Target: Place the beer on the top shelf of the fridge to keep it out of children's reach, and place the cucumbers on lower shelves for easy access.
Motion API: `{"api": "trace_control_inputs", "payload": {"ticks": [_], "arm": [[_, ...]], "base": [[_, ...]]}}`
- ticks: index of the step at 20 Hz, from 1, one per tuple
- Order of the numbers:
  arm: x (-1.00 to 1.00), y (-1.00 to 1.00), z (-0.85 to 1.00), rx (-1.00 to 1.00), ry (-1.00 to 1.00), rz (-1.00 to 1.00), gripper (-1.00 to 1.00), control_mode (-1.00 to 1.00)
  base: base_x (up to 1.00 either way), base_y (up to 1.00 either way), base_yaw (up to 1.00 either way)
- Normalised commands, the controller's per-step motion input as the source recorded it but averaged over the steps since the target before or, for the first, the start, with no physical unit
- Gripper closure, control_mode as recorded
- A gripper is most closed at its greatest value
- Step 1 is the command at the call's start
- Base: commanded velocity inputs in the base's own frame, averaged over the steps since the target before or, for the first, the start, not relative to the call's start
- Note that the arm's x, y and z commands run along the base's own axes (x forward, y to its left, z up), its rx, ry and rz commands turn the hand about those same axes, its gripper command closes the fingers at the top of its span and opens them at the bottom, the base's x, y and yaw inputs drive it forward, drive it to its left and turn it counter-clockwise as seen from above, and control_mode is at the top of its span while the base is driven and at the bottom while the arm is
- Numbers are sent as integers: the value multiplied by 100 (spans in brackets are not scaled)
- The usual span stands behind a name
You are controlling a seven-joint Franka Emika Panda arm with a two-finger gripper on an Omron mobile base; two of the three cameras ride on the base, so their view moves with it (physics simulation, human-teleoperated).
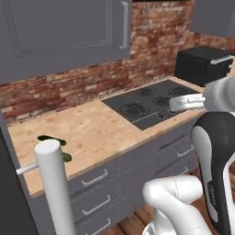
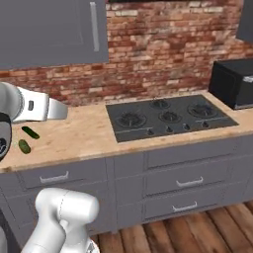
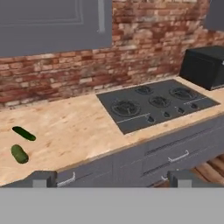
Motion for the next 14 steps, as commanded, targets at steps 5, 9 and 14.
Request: {"api": "trace_control_inputs", "payload": {"ticks": [5,9,14], "arm": [[0,0,0,0,0,0,-100,100],[0,0,0,0,0,0,-100,100],[0,0,0,0,0,0,-100,100]], "base": [[68,30,62],[67,18,59],[14,1,54]]}}
